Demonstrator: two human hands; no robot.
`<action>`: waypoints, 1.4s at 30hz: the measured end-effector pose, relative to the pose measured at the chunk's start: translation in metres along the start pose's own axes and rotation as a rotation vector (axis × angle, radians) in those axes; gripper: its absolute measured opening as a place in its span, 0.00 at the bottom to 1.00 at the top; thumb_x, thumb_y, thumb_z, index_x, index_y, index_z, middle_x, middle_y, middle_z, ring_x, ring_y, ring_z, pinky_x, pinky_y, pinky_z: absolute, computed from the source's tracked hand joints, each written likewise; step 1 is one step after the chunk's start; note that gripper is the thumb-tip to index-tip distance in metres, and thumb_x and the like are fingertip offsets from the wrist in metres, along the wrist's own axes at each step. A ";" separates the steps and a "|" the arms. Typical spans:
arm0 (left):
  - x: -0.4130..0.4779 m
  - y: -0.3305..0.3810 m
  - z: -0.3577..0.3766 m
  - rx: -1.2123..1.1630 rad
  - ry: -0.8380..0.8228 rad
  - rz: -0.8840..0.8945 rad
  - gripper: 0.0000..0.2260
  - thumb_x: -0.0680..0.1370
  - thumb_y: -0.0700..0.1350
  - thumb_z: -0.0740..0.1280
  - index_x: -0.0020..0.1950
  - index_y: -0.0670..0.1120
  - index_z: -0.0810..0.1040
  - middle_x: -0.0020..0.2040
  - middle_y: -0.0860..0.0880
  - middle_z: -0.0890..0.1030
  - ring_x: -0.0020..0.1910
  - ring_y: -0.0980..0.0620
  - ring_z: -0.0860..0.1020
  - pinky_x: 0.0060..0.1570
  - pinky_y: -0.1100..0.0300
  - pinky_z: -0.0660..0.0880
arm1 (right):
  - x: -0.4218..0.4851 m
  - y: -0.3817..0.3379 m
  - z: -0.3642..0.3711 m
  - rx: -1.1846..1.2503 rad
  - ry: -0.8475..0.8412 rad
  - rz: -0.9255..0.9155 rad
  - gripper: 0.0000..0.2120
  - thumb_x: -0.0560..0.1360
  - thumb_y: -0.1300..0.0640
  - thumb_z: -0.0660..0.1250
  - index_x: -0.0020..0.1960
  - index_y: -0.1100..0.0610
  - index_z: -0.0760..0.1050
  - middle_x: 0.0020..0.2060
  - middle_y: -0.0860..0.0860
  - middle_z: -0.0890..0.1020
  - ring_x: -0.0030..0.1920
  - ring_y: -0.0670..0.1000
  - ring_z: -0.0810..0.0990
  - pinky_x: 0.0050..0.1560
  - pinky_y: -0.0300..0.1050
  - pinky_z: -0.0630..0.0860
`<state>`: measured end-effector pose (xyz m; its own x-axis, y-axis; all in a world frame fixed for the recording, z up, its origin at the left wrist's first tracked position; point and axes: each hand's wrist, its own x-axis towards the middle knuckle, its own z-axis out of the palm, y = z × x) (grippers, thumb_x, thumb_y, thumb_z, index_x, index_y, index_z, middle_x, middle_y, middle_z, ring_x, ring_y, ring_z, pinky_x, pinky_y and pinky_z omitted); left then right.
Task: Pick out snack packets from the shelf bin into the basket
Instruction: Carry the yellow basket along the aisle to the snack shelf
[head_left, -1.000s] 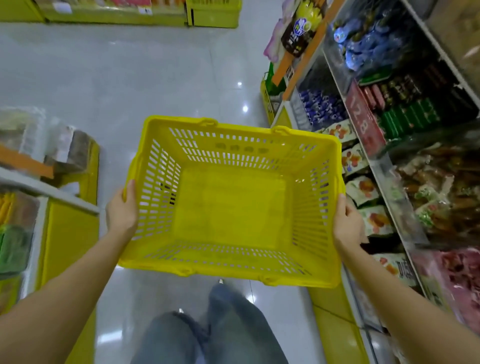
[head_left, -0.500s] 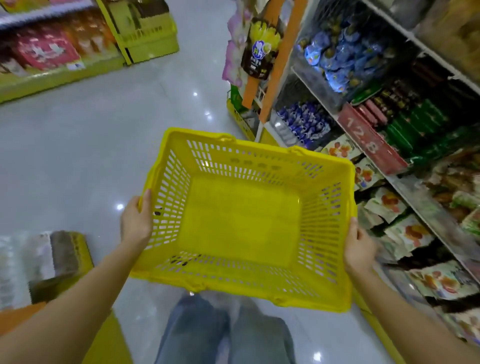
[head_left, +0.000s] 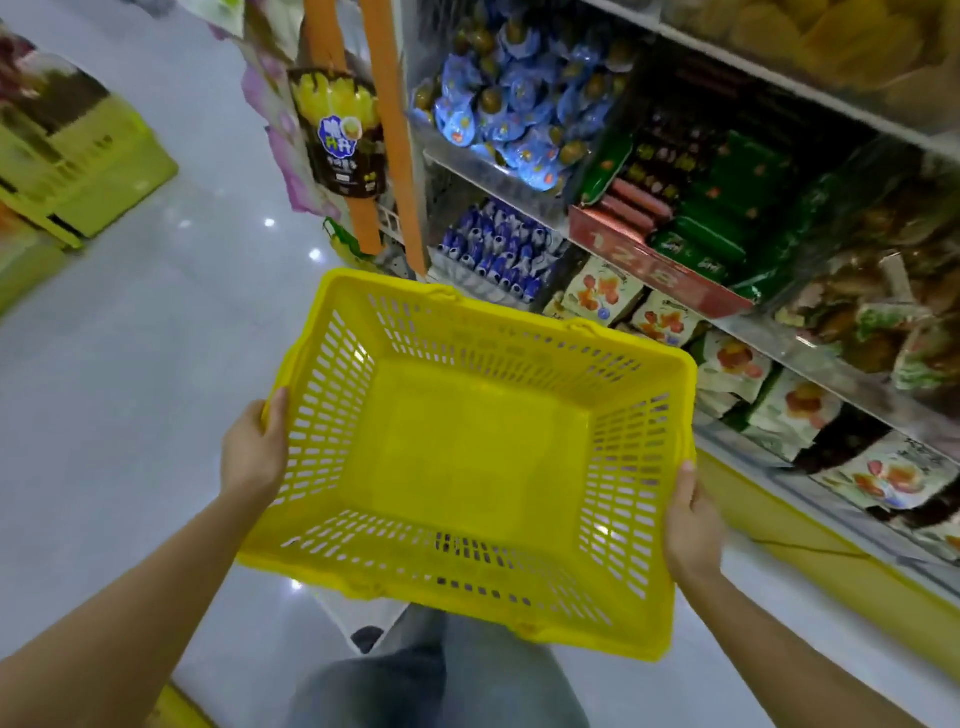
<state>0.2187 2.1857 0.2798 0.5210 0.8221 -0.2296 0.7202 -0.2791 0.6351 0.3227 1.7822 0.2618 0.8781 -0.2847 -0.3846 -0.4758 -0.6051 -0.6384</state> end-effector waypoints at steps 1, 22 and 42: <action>0.009 0.005 0.004 0.007 -0.008 0.005 0.22 0.80 0.57 0.54 0.42 0.39 0.73 0.43 0.35 0.77 0.47 0.38 0.76 0.46 0.47 0.69 | 0.003 -0.003 0.002 0.002 0.000 0.006 0.30 0.79 0.40 0.46 0.56 0.62 0.76 0.53 0.65 0.78 0.52 0.64 0.75 0.50 0.55 0.70; 0.183 -0.003 0.059 0.021 -0.226 0.162 0.21 0.82 0.51 0.53 0.54 0.34 0.75 0.53 0.31 0.77 0.56 0.36 0.74 0.53 0.47 0.68 | -0.002 -0.028 0.127 -0.003 0.268 0.104 0.24 0.80 0.44 0.47 0.47 0.60 0.75 0.44 0.65 0.80 0.47 0.65 0.77 0.43 0.52 0.68; 0.346 -0.166 0.214 -0.068 -0.293 0.139 0.21 0.81 0.54 0.55 0.52 0.36 0.75 0.51 0.32 0.77 0.53 0.35 0.74 0.52 0.48 0.67 | 0.061 0.056 0.375 -0.050 0.403 0.072 0.27 0.77 0.42 0.45 0.43 0.61 0.74 0.42 0.65 0.80 0.44 0.65 0.78 0.38 0.48 0.65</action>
<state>0.3773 2.4099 -0.0632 0.7285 0.5983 -0.3335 0.6063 -0.3367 0.7204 0.3307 2.0095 -0.0480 0.7970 -0.5901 -0.1287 -0.5425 -0.6057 -0.5821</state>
